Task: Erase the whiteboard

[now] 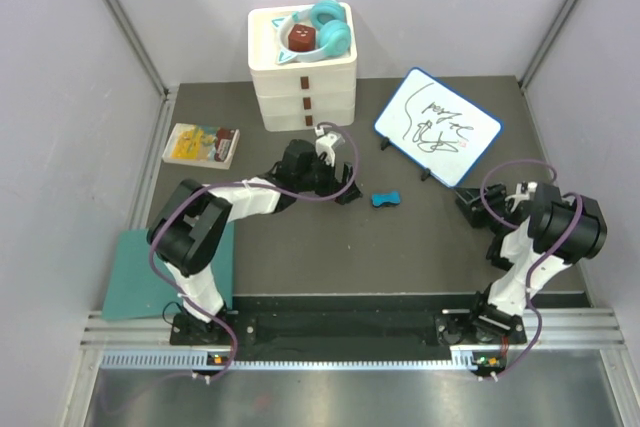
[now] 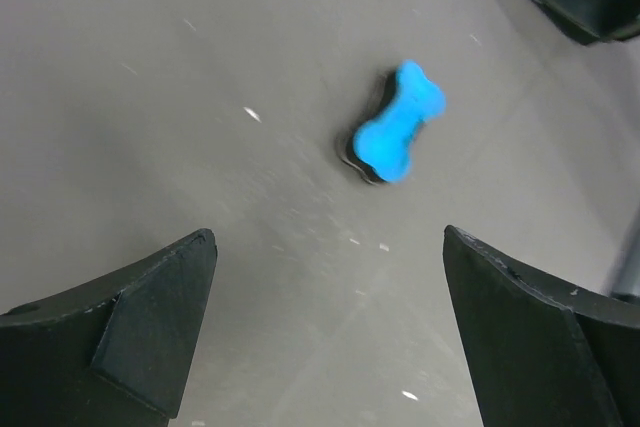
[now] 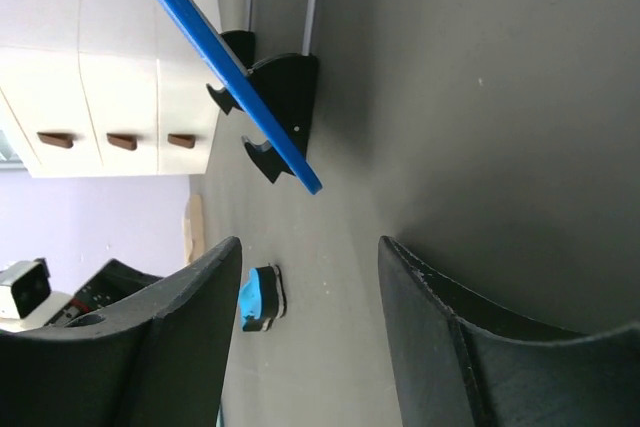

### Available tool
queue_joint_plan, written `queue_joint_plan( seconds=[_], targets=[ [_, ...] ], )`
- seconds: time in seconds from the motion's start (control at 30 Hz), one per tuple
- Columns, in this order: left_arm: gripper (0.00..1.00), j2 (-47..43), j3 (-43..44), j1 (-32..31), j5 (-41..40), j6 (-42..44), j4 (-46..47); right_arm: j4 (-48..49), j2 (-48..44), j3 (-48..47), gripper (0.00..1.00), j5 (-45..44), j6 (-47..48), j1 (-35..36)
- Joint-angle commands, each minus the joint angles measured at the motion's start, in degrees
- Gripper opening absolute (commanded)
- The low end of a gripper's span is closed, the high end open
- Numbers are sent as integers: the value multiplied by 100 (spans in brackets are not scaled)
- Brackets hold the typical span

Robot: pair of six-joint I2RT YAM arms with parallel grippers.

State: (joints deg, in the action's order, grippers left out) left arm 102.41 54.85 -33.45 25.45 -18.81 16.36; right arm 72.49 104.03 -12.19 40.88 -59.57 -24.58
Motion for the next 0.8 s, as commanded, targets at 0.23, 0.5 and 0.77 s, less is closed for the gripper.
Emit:
queue_joint_plan(
  seconds=[0.23, 0.5, 0.77],
  targets=[
    [99, 411, 1640, -310, 178, 2758, -650, 1004, 179, -258, 58, 297, -81, -82],
    [99, 1051, 2547, -715, 312, 4244, -1818, 898, 232, -346, 58, 385, -81, -82],
    [99, 1677, 3163, -1067, 223, 5150, -2735, 1030, 355, -399, 58, 473, -160, -91]
  ],
)
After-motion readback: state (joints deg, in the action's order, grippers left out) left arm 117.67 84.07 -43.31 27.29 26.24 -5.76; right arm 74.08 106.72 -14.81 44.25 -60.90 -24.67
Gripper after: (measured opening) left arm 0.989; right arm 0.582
